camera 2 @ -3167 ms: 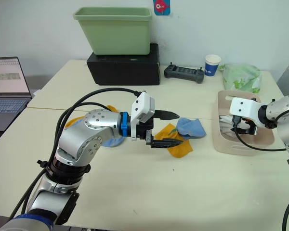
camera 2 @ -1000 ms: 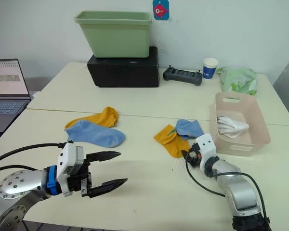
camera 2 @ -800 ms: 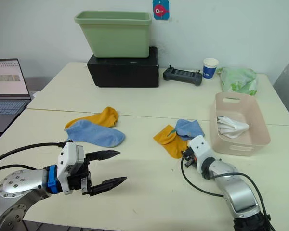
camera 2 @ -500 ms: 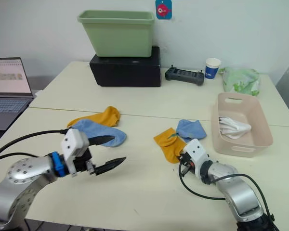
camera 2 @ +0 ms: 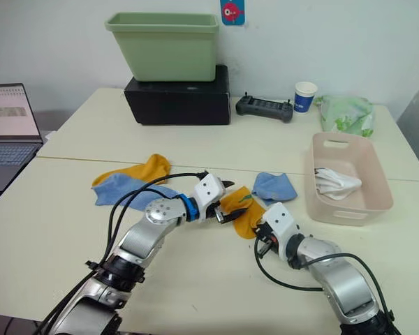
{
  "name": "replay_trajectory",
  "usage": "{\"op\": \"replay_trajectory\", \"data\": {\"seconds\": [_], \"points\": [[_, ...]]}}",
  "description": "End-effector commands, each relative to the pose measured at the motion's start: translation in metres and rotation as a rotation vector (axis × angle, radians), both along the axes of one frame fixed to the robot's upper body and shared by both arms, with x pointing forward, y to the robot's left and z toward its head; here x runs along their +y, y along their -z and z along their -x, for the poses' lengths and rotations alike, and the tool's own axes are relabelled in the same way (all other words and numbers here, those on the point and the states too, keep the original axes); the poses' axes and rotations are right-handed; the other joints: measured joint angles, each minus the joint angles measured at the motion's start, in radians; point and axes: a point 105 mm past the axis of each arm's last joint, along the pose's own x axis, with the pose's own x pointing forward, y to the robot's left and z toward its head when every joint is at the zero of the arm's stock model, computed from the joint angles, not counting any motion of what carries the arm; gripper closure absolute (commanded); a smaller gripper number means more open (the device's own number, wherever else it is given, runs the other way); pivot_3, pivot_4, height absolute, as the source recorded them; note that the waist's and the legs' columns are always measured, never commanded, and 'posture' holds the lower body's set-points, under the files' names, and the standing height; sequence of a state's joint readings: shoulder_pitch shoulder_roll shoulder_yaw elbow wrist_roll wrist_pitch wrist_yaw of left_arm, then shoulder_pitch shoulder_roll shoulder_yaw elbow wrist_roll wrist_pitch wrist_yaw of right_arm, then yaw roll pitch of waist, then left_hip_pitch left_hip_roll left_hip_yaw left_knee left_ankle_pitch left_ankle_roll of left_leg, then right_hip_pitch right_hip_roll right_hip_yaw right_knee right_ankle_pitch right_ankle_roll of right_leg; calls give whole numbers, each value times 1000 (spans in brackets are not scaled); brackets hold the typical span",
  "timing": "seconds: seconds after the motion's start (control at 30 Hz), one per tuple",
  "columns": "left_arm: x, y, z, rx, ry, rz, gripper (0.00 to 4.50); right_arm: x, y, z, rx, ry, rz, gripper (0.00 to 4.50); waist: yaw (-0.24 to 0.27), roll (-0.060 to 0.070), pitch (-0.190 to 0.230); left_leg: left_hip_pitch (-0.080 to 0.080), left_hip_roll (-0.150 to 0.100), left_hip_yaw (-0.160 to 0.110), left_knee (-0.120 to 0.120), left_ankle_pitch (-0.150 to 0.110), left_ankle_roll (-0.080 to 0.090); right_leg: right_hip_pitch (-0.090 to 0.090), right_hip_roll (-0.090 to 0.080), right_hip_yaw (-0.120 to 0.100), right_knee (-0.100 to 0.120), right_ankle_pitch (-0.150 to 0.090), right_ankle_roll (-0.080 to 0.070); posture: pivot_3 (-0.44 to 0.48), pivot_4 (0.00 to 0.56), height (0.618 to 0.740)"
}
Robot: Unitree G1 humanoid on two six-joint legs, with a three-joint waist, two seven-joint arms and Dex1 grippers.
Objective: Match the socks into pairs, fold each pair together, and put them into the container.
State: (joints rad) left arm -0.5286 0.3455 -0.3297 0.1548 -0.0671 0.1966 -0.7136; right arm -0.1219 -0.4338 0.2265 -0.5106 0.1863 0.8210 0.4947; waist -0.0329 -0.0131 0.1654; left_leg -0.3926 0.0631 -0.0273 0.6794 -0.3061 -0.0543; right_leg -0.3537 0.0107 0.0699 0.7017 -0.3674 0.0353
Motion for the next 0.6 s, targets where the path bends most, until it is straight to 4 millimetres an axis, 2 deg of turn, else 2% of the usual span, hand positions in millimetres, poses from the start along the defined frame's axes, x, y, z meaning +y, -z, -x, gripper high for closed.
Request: {"op": "replay_trajectory", "data": {"seconds": [0.03,0.13,0.23,0.37,0.6], "points": [[-10,-4,-2,-41,36,-12,0,4,-8,0,-35,-7,-7,4460,1,0,0,0,0,0,0,0,0,0,0,0,0,0,0,0,150,720],[-14,-2,-1,-36,52,-12,0,4,-8,0,-36,-5,-7,4460,2,0,0,0,0,0,1,0,0,0,-1,0,1,0,0,0,150,720],[-14,-3,-1,-45,52,-11,572,3,-8,0,-39,-1,-5,4500,2,0,0,0,-1,0,1,0,0,0,-1,0,2,0,0,0,150,720],[-12,-8,1,-56,40,5,1771,3,-6,0,-39,2,-4,4500,2,0,0,0,-1,0,1,0,0,0,-1,0,2,0,0,0,150,720],[0,-14,1,-50,-9,42,4193,2,-7,-1,-42,0,-2,4500,2,0,0,0,0,0,1,0,0,0,-1,0,2,0,0,0,150,720]]}}
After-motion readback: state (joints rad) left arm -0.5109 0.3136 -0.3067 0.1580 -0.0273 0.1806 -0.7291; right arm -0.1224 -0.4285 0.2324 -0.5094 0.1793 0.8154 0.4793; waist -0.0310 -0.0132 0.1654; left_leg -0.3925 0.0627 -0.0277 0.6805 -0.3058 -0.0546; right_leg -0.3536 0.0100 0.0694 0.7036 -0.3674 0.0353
